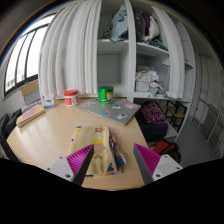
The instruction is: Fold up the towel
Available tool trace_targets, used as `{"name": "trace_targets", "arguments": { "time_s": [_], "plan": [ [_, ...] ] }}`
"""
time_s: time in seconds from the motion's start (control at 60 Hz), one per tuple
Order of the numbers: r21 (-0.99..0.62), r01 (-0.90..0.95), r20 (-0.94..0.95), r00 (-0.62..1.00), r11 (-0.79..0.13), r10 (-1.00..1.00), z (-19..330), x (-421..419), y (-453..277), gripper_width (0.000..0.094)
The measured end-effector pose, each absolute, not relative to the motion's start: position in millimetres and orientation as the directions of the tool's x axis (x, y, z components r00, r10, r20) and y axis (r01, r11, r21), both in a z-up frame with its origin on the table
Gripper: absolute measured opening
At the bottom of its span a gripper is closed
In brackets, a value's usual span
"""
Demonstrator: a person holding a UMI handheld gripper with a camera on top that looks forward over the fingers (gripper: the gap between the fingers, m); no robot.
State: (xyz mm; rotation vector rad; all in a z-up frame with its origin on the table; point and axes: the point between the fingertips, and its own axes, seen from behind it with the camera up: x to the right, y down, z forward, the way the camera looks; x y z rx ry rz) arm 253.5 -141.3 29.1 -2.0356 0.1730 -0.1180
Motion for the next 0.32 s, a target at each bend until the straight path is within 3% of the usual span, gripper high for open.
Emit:
{"name": "trace_targets", "arguments": {
  "time_s": [0.317],
  "plan": [
    [-0.903,-0.213,-0.159,0.972,-0.374,-0.171,60.6,288.2,-263.0,0.0826]
  ]
}}
